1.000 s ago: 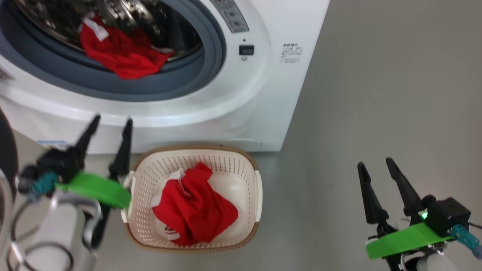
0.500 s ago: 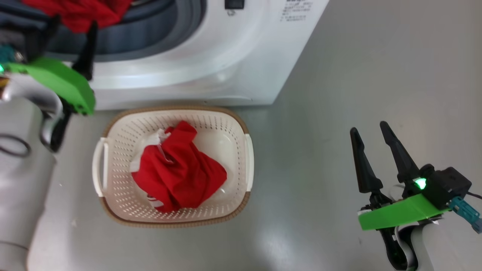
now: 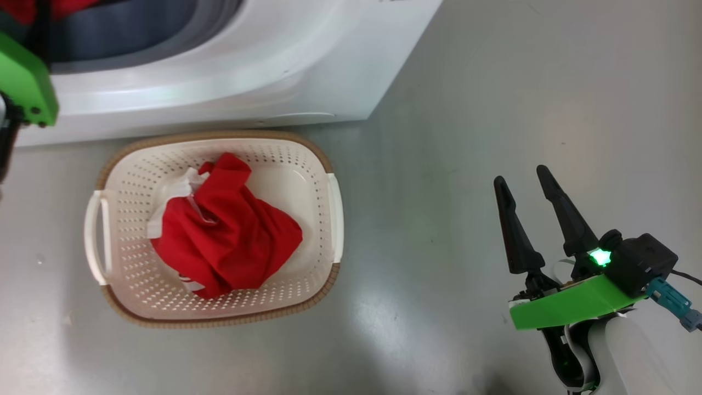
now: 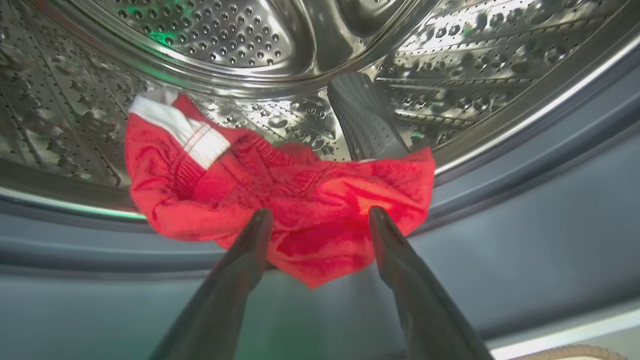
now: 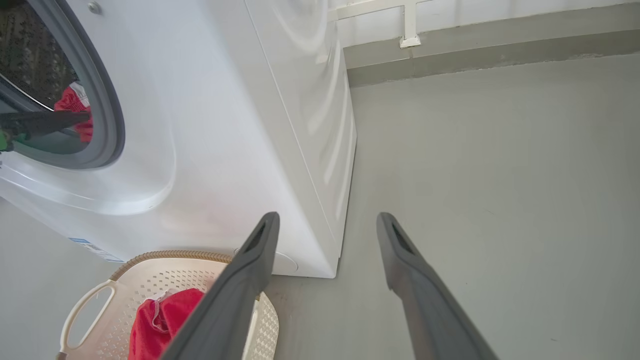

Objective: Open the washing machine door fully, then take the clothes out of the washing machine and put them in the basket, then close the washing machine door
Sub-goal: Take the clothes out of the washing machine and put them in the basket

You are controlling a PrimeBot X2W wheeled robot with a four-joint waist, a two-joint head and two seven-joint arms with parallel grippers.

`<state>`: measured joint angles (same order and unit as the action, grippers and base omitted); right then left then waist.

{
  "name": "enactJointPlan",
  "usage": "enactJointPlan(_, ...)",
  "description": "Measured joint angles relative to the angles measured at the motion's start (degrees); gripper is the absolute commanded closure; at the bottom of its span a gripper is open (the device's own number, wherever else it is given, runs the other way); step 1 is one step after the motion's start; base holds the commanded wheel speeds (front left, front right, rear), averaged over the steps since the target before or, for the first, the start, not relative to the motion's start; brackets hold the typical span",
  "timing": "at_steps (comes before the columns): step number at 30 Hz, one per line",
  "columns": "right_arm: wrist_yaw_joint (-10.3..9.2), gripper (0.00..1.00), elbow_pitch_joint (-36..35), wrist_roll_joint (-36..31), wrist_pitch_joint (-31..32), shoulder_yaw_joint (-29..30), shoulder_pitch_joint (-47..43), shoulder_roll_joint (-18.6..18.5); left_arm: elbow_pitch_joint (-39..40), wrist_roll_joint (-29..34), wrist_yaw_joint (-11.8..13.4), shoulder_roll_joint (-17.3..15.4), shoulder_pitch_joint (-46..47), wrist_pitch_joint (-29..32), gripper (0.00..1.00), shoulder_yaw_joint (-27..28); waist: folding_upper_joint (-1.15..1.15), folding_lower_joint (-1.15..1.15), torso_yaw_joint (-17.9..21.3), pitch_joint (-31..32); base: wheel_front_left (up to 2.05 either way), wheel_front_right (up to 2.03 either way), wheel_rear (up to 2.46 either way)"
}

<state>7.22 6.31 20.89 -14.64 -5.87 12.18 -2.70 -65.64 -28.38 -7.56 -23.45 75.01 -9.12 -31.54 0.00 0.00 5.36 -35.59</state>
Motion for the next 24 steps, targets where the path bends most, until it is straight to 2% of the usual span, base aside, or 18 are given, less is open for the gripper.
enactJointPlan(12,0.0,0.0,-0.66,0.3,0.0,-0.48,0.75,-0.01,-4.24,-0.86,0.01,-1.81,3.06,-1.12,0.0,-4.11,0.0,0.0,1.76,-2.32,0.0,0.0,0.0)
enactJointPlan(13,0.0,0.0,-0.75,0.3,0.0,-0.49,0.84,0.0,-4.67,-1.05,0.07,-1.89,3.44,-1.1,0.28,-4.91,0.0,0.0,1.85,-2.48,0.0,0.0,0.0)
enactJointPlan(15,0.0,0.0,-0.75,0.3,0.0,-0.49,0.84,0.0,-5.04,-1.57,0.09,-1.9,3.55,-1.11,0.74,-5.39,0.01,0.0,1.91,-2.51,0.0,0.0,0.0)
enactJointPlan(18,0.0,0.0,-0.77,0.3,0.0,-0.49,0.84,0.0,-5.58,-2.03,0.24,-1.91,3.55,-1.11,1.0,-6.26,0.0,0.0,1.99,-2.38,0.0,0.0,0.0)
enactJointPlan(24,0.0,0.0,-0.78,0.31,0.0,-0.37,0.84,-0.01,-6.37,-3.16,0.16,-1.85,3.32,-2.53,1.0,-7.67,0.01,0.0,1.8,-1.98,0.0,0.0,0.0)
